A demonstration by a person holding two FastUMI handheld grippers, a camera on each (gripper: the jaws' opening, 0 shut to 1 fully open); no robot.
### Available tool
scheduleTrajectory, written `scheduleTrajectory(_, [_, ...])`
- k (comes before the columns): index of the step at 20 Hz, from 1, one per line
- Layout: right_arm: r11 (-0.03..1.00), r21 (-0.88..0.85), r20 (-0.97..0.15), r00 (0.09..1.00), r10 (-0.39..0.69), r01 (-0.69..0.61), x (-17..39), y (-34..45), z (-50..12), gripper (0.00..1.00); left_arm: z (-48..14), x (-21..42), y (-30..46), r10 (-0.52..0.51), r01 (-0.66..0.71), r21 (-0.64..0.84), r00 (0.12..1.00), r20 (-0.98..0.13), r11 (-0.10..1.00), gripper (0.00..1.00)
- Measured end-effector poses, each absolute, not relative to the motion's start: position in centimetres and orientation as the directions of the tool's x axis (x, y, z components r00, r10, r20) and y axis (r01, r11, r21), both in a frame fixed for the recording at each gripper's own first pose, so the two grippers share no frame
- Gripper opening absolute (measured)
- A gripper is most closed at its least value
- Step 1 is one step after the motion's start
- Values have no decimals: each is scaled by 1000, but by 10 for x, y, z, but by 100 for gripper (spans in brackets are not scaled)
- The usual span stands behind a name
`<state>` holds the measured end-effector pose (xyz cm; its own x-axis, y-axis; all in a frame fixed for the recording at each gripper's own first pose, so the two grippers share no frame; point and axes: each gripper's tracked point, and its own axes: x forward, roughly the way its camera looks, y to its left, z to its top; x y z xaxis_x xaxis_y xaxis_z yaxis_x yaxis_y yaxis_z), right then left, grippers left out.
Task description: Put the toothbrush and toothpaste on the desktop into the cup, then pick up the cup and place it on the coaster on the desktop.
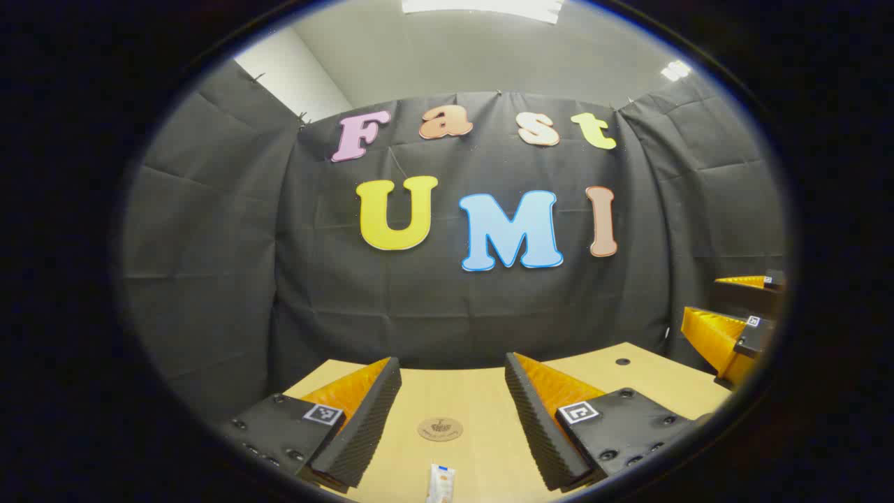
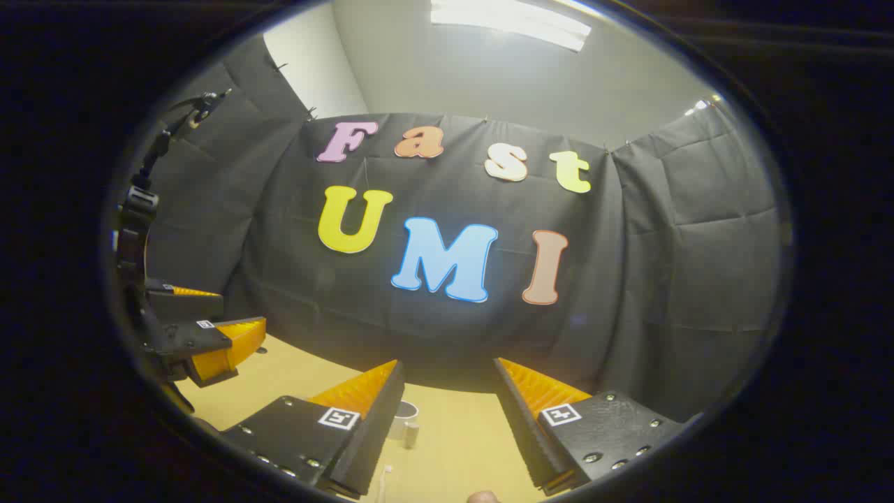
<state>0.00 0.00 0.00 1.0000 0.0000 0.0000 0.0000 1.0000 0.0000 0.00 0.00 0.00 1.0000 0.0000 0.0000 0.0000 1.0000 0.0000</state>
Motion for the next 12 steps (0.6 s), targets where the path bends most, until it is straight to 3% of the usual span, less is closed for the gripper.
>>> scheduleTrajectory(3, [999,32,-13,1000,7,-6,0,-2,-4,79,-1,-4,0,-6,6,2,1000,-1,1000,92])
scheduleTrajectory(4, [1000,26,-18,1000,-4,4,-2,-4,-3,79,-2,-5,1,-7,7,3,1000,-2,1000,96])
scheduleTrajectory(5, [1000,8,-23,999,-26,26,-5,-3,-7,82,-2,-5,1,-8,8,3,1000,-2,1000,95])
scheduleTrajectory(6, [1000,-5,-17,999,-31,31,-13,-2,-9,96,-2,-7,1,-10,10,3,1000,-3,1000,96])
scheduleTrajectory(12, [1000,7,-28,999,-30,30,-23,0,-11,96,-5,-8,5,-16,16,-1,1000,-8,1000,96])
